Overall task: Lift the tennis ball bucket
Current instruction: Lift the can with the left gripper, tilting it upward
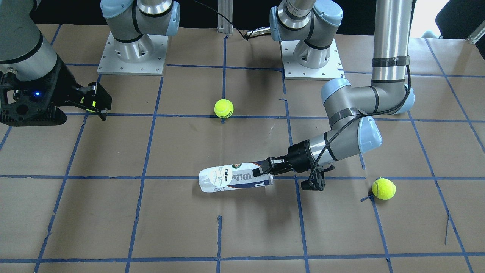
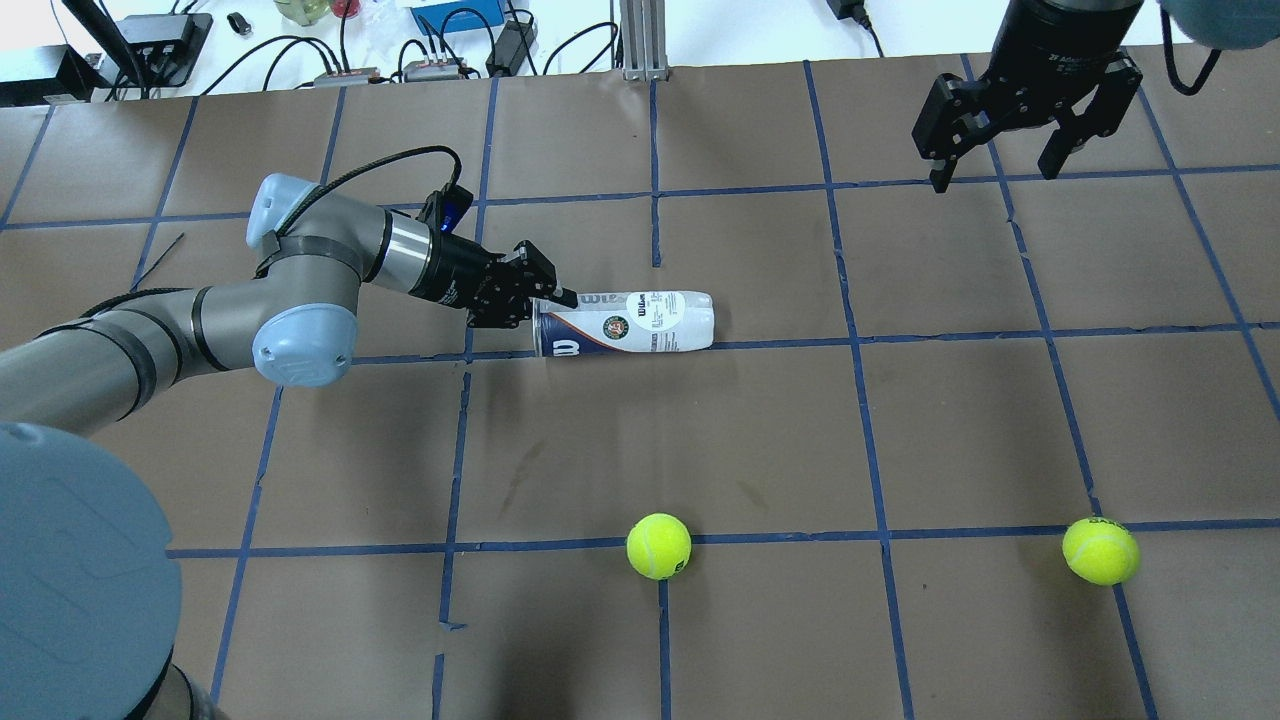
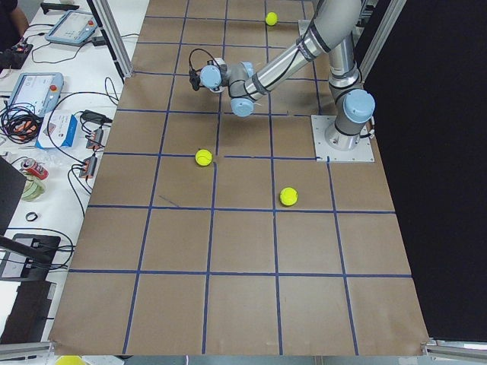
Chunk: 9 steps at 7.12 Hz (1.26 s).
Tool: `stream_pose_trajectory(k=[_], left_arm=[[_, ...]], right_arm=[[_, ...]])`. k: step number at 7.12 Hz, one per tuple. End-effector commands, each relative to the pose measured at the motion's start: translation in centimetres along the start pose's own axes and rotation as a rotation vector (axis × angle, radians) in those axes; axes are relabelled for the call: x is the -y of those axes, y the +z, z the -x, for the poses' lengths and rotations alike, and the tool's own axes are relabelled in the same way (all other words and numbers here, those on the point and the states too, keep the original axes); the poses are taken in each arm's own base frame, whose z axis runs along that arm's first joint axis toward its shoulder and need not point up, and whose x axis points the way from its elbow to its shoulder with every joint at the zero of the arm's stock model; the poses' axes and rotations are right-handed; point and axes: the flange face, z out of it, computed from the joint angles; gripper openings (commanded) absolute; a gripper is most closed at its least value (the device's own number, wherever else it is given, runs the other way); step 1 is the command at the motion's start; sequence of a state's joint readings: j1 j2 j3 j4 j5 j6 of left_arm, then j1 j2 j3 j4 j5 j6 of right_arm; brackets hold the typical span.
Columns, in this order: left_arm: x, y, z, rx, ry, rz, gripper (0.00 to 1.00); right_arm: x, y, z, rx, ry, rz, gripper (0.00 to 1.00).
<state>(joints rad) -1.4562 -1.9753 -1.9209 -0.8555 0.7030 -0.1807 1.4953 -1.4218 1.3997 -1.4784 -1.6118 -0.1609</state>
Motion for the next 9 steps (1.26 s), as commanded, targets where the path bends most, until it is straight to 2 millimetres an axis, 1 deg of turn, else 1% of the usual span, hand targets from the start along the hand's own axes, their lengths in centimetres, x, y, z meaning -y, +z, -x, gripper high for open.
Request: stream_pose_trajectory(k=[1,2,3,4,5,6,7,8,9], left_arm=[[-0.6,-2.6,-4.2,-0.018,-0.111,-0.049,0.08],[-0.3,-3.4,-6.5,-0.026,-0.140,-0.067,0.08],[0.8,-5.0,-9.5,-0.030,-0.154,-0.097,0.07],[2.0,-6.7,-12.1,-0.002,-0.149,-0.111,0.05],[2.6,-8.3,-16.1,0.178,-0.095,-0.186,0.05],[1.6,-7.8,-20.3,0.341,-0.020,-0.233,0.05],[1.1,-7.5,-23.8,0.489,0.059,-0.265,0.02],[1.6,-7.1,-24.6,0.672,0.173,-0.225,0.01],[1.3,-5.4,-25.7,0.809,0.271,-0.197,0.01]], right_arm=[[-0.3,0.4,0.1,0.001,-0.001,0.016,1.00],[-0.7,-0.1,0.9,0.030,-0.004,0.015,1.00],[-1.1,0.3,0.6,0.038,-0.009,0.034,1.00],[-2.2,-1.1,0.8,0.016,-0.004,0.015,1.00],[-2.0,-0.9,0.4,0.017,0.007,0.013,1.00],[-2.6,-1.7,0.3,0.026,0.008,0.006,1.00],[-3.2,-2.7,0.9,0.031,0.000,-0.017,1.00],[-3.4,-2.9,1.2,0.031,0.006,-0.022,1.00],[-2.3,-2.8,1.2,0.023,0.015,-0.060,1.00]])
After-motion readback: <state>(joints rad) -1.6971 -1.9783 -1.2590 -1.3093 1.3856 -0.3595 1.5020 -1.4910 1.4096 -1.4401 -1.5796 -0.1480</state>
